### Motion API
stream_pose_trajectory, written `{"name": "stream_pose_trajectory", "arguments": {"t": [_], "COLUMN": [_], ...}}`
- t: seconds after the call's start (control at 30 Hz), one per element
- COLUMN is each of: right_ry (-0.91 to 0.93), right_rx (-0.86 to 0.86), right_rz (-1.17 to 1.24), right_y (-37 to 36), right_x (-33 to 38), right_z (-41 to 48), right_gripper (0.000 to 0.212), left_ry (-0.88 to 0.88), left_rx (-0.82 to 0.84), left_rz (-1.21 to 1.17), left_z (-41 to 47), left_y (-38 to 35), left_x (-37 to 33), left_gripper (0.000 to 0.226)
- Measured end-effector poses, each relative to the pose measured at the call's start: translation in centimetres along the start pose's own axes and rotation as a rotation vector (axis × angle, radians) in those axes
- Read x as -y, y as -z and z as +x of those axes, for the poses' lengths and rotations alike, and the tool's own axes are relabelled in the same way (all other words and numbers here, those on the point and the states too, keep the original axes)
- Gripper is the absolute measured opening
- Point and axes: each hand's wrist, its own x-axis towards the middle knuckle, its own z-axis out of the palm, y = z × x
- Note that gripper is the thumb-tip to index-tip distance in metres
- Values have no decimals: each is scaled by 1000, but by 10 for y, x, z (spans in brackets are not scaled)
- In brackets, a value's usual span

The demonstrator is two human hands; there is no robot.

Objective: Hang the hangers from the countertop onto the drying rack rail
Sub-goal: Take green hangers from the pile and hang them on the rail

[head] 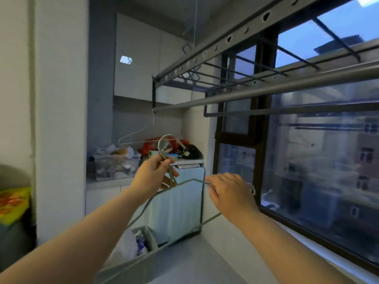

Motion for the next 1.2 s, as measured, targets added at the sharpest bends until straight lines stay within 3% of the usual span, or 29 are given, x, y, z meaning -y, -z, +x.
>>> {"name": "stream_pose_trajectory", "arguments": {"t": [0.1,0.27,0.57,0.67,0.87,1.2], "right_ry": [17,99,95,47,-140,-256], "right_rx": [-124,29,0,4,98,215], "right_rz": [-51,-132,-493,-665,-752,-921], "right_y": [-12,-28,-97,-119,-171,-228], "right_x": [-13,-29,-27,-22,-11,-35], "right_z": [59,147,268,316,409,459], "right_gripper": [33,35,37,42,39,39], "left_ry": [-27,-16,-81,-140,-183,-213], "left_rx": [-75,-176,-179,-153,-80,-101], "left_rz": [98,202,209,280,405,316], "left_z": [50,105,230,291,412,539], "left_y": [17,45,93,112,132,124], "left_x": [13,52,127,147,180,208], "left_gripper": [30,30,29,31,22,21]}}
